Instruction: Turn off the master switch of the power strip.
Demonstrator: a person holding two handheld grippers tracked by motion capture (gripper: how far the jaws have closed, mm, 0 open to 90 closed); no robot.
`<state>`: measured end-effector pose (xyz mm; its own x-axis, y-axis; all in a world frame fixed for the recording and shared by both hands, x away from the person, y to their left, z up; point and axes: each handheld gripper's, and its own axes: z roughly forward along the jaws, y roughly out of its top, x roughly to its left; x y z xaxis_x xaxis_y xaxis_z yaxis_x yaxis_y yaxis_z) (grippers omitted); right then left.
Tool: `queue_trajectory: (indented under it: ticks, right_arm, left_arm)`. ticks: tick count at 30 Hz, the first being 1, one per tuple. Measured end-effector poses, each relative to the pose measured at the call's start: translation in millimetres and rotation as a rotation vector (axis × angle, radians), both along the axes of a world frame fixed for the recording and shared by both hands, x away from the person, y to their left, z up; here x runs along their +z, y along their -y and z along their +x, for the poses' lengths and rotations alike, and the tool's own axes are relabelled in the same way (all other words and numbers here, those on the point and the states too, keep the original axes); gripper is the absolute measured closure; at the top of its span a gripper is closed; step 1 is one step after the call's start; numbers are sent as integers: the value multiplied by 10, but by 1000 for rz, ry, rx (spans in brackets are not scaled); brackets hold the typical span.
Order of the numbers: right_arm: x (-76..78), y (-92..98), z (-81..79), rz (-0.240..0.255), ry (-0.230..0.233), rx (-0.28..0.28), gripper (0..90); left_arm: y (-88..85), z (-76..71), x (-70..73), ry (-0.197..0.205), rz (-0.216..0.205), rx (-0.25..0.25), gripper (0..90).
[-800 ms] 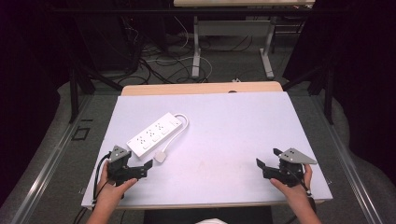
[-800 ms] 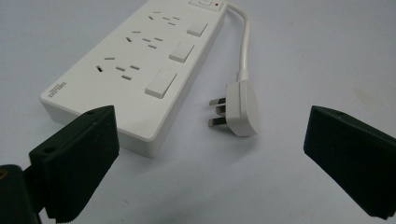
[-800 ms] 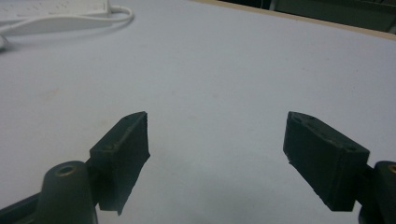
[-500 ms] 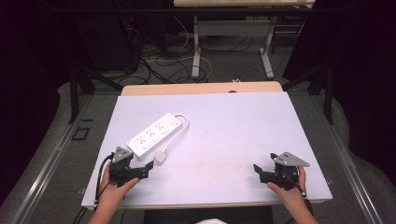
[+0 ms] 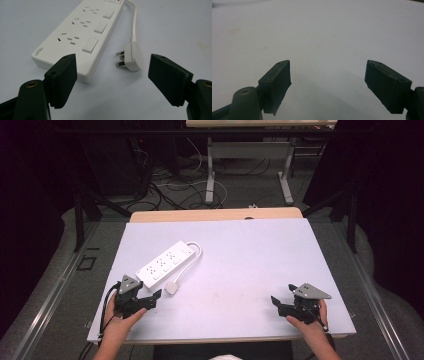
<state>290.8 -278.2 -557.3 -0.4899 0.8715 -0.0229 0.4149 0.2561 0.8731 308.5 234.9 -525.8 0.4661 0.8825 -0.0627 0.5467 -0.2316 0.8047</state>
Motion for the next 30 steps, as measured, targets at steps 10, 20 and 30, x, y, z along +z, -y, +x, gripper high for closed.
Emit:
queue_trajectory:
  ticks: [10,20,30]
  right_arm:
    - [-6,-16,-4,2,1,10,205]
    - [2,-21,-16,13,3,-4,204]
    - [-10,-13,-9,17,-4,2,202]
  left_arm:
    - [67,43,137,11,37,-8,260]
    - [88,116,269,2,23,2,289]
    - [142,203,455,6,32,-28,373]
